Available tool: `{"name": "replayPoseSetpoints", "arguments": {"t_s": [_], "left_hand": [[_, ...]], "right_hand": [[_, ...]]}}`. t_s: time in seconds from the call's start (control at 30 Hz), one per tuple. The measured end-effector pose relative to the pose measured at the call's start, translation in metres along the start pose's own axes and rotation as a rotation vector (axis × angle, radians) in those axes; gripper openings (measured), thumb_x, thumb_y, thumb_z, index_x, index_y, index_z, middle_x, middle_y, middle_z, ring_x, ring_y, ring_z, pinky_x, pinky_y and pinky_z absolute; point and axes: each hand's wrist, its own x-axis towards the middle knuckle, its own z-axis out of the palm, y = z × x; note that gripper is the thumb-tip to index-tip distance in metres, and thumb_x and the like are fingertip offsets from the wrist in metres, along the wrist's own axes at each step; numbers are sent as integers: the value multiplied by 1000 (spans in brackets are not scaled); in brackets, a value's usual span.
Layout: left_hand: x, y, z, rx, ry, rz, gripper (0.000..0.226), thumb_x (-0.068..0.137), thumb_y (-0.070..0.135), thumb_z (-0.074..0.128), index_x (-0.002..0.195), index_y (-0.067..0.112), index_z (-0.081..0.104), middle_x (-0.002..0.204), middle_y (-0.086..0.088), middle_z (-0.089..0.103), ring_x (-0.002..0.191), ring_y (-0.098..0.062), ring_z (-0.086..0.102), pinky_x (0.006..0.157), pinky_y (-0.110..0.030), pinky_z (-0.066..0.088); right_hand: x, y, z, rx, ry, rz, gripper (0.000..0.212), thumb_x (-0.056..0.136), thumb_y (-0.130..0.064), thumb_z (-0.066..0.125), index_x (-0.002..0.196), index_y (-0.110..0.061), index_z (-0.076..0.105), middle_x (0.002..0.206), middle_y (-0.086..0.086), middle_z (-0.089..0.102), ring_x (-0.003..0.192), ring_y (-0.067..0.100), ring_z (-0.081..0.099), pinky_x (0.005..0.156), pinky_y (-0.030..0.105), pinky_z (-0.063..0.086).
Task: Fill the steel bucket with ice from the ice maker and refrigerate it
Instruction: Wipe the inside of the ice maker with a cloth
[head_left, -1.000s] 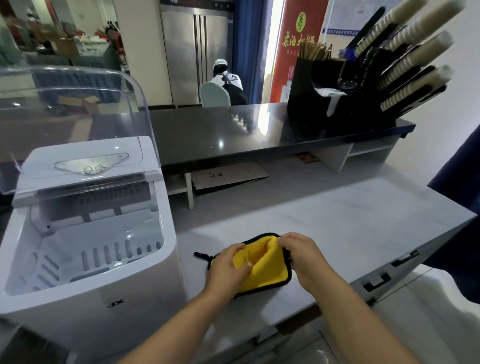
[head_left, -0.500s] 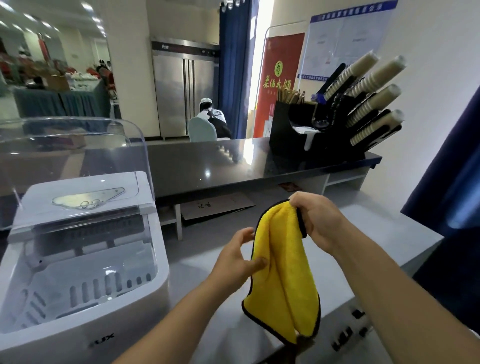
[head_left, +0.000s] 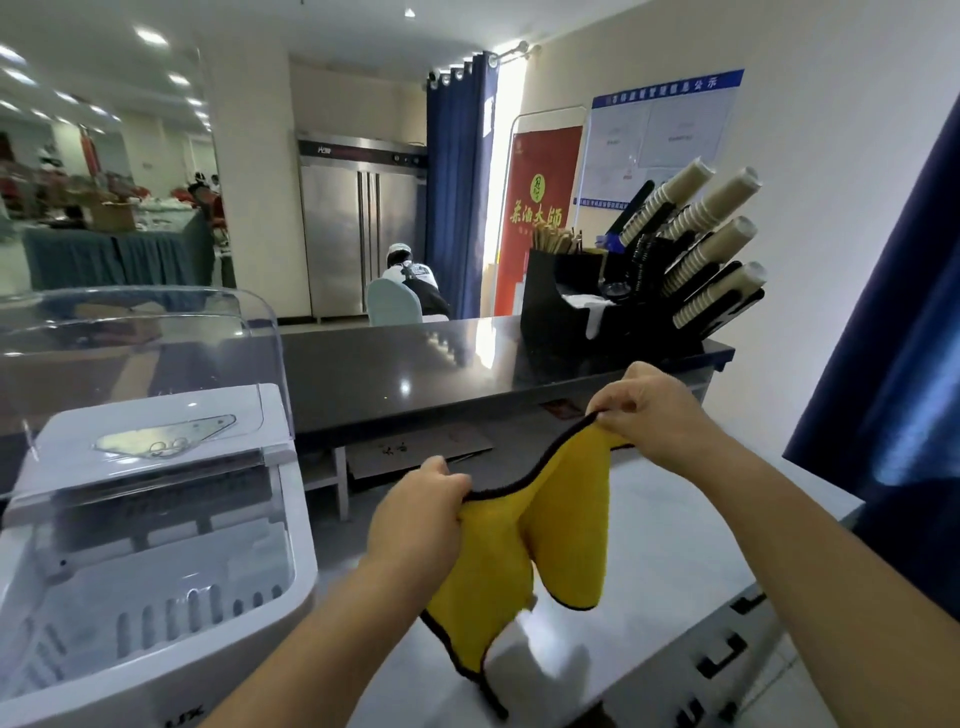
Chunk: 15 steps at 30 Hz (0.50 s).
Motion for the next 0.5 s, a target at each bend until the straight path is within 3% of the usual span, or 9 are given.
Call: {"name": "replayPoseSetpoints", "arguments": {"t_s": [0.1,0.17,0.23,0.33,0.43,0.5], "left_hand": [[6,15,-20,66,233,253,24,61,-4,76,77,15,72,74,-2,54,64,-19,52,46,-25,27],[11,23,-30,2,250,456,26,53,-2,82,68,17,72,69,-2,57,60,-20,57,44,-21,28],[18,27,-37,-72,186,556,25,61,0,80,75,19,73,79,-3,61,70,-21,61,44,-24,42],[32,28,-38,-213,172,474,26,75,5,73,95,21,69,101,2,57,83,-16,58,63,-22,50],[45,27,-35,-383,126,357,53,73,16,76,121,26,55,115,14,49,98,-7,50,83,-22,49],[49,25,-33,-511,1,286,68,71,23,77,130,32,46,116,25,48,110,-2,45,92,-21,44]], "right_hand": [[-3,3,0,126,0,-20,30,83,-4,64,70,-31,68,71,-13,64,68,4,62,65,16,48],[-7,-1,2,268,-23,-33,33,82,3,60,72,-26,71,70,-9,68,67,4,64,63,11,49],[-12,-7,3,427,-63,-65,33,81,12,55,77,-17,71,77,-3,70,75,6,65,68,11,50],[-17,-14,4,653,-170,-89,31,85,16,48,82,-7,69,80,-6,70,80,5,66,70,14,50],[-19,-19,3,767,-316,-81,30,87,13,47,80,-8,67,82,6,66,81,16,63,71,22,52],[-19,-21,3,842,-384,-76,28,88,12,45,81,-6,65,83,10,64,80,19,63,69,24,52]]}}
